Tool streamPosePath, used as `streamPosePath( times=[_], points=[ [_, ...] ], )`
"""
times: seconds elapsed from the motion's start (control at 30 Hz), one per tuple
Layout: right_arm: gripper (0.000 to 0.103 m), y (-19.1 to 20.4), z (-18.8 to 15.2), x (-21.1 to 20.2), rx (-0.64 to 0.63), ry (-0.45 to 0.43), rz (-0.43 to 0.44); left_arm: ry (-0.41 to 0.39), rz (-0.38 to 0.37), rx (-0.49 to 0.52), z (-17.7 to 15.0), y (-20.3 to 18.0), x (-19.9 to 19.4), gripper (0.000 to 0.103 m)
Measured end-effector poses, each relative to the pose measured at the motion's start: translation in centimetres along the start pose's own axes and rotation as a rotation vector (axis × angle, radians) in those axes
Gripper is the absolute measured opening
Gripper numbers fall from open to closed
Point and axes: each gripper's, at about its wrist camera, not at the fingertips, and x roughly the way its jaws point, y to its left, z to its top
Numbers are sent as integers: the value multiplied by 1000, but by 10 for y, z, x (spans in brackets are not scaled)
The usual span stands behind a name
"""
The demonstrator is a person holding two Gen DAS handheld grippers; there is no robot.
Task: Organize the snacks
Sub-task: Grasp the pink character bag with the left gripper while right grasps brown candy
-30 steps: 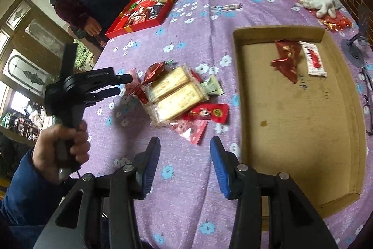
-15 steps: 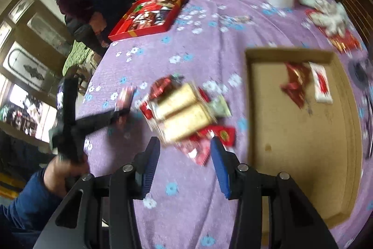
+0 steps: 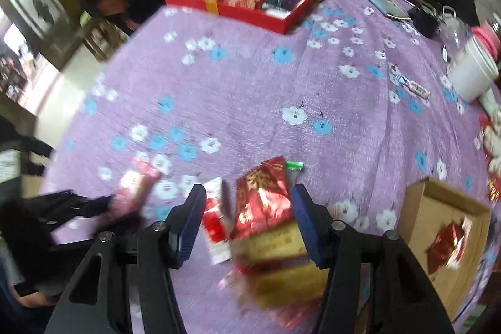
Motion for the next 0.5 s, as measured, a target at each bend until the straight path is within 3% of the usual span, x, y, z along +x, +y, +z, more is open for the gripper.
streamPosePath(
  times=[0.03,0.07,0.2,0.37,0.5],
  points=[
    [54,-1,-1,5,1,14,-7,2,-4,3,1,0,0,29],
    [38,-3,-2,10,10,32,-8,2,-9,6,3,1,1,29],
    [28,-5,-8,12,34,42,23,-8,-17,24,11,1,5,30],
    [26,-11,-19,-6,91,-26,47,-47,-40,13,16,6,7,25],
    [26,-10,-36,-36,124,-93,115,-43,-84,7,10,8,4,25]
  ],
)
